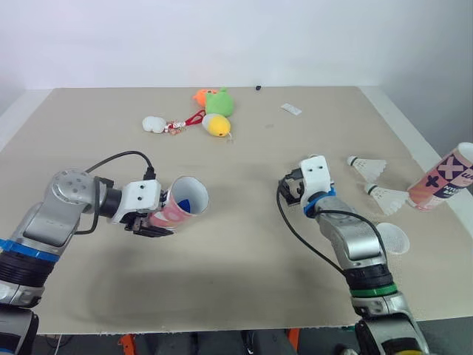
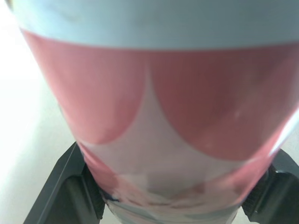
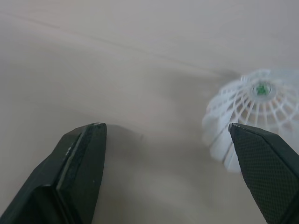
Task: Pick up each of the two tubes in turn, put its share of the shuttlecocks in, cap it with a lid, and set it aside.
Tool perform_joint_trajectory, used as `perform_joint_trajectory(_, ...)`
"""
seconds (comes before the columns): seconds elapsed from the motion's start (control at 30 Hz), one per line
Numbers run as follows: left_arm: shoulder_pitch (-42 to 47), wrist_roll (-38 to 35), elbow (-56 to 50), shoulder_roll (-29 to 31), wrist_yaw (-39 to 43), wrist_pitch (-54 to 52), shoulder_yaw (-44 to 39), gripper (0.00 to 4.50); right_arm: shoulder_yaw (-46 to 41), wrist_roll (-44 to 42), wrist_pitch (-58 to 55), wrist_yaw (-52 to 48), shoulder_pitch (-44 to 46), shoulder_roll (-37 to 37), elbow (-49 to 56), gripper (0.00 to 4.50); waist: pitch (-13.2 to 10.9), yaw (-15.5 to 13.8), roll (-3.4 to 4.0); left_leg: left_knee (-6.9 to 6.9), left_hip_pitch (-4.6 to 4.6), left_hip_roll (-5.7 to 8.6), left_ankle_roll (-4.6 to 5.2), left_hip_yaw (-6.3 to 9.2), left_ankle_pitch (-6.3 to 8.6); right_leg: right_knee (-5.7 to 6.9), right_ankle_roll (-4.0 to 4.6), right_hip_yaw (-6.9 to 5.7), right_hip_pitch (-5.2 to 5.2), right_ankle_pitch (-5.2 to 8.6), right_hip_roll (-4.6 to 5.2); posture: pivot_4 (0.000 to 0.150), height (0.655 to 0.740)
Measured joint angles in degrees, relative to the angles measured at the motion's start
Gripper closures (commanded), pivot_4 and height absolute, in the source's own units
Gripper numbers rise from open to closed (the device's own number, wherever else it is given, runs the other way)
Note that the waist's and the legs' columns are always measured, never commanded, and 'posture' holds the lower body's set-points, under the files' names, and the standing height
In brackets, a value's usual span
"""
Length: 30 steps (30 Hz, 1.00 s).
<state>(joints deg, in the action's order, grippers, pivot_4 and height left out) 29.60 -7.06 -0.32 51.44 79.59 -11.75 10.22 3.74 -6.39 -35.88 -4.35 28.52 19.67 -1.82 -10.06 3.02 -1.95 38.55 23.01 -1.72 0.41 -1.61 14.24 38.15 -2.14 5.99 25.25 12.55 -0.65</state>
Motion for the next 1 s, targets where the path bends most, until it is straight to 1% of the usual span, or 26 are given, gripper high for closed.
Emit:
perform_joint_trajectory(0.13,-0.1,-0.2,-0.3,0.1,0.0,-0.7,0.0,1.32,-0.2,1.2,1.6,-0.2,1.0,-0.2,-2.1,0.00,0.0,0.0,0.00,0.00,0.00,0.04,0.01,-0.01,0.01,0.00,-0.01,0.02,0.00,0.00,0.04,0.150,0.7323)
perform_joint_trajectory(0.27,-0.2,-0.5,-0.5,0.1,0.0,-1.3,0.0,1.32,-0.6,3.3,3.3,1.1,4.2,-0.8,-7.4,0.00,0.0,0.0,0.00,0.02,-0.02,0.04,0.01,-0.02,0.00,0.00,-0.03,0.03,-0.01,-0.04,0.04,0.150,0.7323)
perform_joint_trajectory(0.43,-0.2,-0.7,-0.8,0.1,0.1,-2.0,0.0,1.32,-3.0,4.6,5.3,3.8,7.7,-2.0,-14.0,0.00,0.0,0.0,0.00,0.02,-0.02,0.04,0.00,-0.02,0.00,0.00,-0.03,0.03,-0.02,-0.04,0.04,0.150,0.7323)
perform_joint_trajectory(0.47,-0.2,-0.7,-0.8,0.1,0.1,-2.1,0.0,1.42,-3.8,4.6,5.9,4.3,8.3,-2.4,-15.4,0.54,0.0,0.0,0.00,0.02,-0.02,0.05,0.00,-0.02,0.00,0.00,-0.03,0.03,-0.02,-0.04,0.04,0.150,0.7323)
perform_joint_trajectory(0.5,-0.2,-0.8,-0.8,0.1,0.1,-2.1,0.0,1.42,-4.3,4.6,6.5,4.7,8.7,-2.7,-16.5,0.87,0.0,0.0,0.00,0.01,-0.01,0.05,0.00,-0.02,0.00,0.00,-0.02,0.03,-0.02,-0.04,0.05,0.150,0.7323)
perform_joint_trajectory(0.57,-0.2,-0.7,-0.8,0.1,0.1,-2.2,0.0,1.42,-5.0,4.6,7.4,4.8,9.2,-3.2,-18.0,1.81,0.0,0.0,0.00,0.01,-0.01,0.05,0.00,-0.02,0.00,-0.01,-0.02,0.04,-0.02,-0.04,0.05,0.150,0.7323)
perform_joint_trajectory(0.6,-0.2,-0.7,-0.8,0.1,0.1,-2.2,0.0,1.42,-5.3,4.5,7.7,4.8,9.3,-3.4,-18.5,2.21,0.0,0.0,0.00,0.01,-0.01,0.05,0.00,-0.01,0.00,-0.01,-0.02,0.03,-0.03,-0.04,0.06,0.150,0.7323)
perform_joint_trajectory(0.63,-0.2,-0.7,-0.8,0.1,0.1,-2.2,0.0,1.42,-5.6,4.5,7.9,4.8,9.3,-3.5,-18.8,2.75,0.0,0.0,0.00,0.01,-0.01,0.06,0.00,-0.01,0.00,-0.01,-0.03,0.03,-0.03,-0.04,0.06,0.150,0.7323)
perform_joint_trajectory(0.67,-0.2,-0.7,-0.8,0.1,0.1,-2.2,0.0,1.42,-5.8,4.5,8.0,4.8,9.3,-3.5,-19.0,3.09,0.0,0.0,0.00,0.01,-0.01,0.06,0.00,-0.01,0.00,-0.01,-0.03,0.03,-0.02,-0.04,0.06,0.150,0.7323)
perform_joint_trajectory(0.7,-0.2,-0.7,-0.8,0.1,0.1,-2.1,0.0,1.42,-6.1,4.5,8.1,4.7,9.3,-3.5,-19.1,3.65,0.0,0.0,0.01,0.01,0.00,0.06,0.01,-0.01,0.00,-0.01,-0.02,0.03,-0.02,-0.04,0.06,0.150,0.7323)
perform_joint_trajectory(0.77,-0.2,-0.7,-0.8,0.2,0.2,-2.1,0.0,1.42,-6.2,4.6,8.2,4.6,9.2,-3.5,-19.1,4.43,0.0,0.0,0.01,0.01,0.00,0.06,0.00,-0.01,0.00,-0.01,-0.02,0.04,-0.02,-0.04,0.06,0.150,0.7323)
perform_joint_trajectory(0.9,-0.2,-0.7,-0.8,0.2,0.4,-2.0,0.0,1.42,-6.4,4.0,8.9,2.0,7.3,-3.5,-16.4,4.43,0.0,0.0,0.02,-0.01,0.00,0.05,0.01,0.00,0.01,0.00,0.00,0.02,-0.01,-0.02,0.05,0.150,0.7323)
perform_joint_trajectory(1.0,-0.1,-0.7,-0.7,0.1,0.6,-1.8,0.0,1.42,-5.7,2.4,10.6,-4.2,5.1,-2.2,-10.7,4.43,0.0,0.0,0.10,-0.01,0.03,0.06,0.01,0.00,0.01,-0.01,-0.04,0.03,0.01,0.00,0.06,0.150,0.7323)
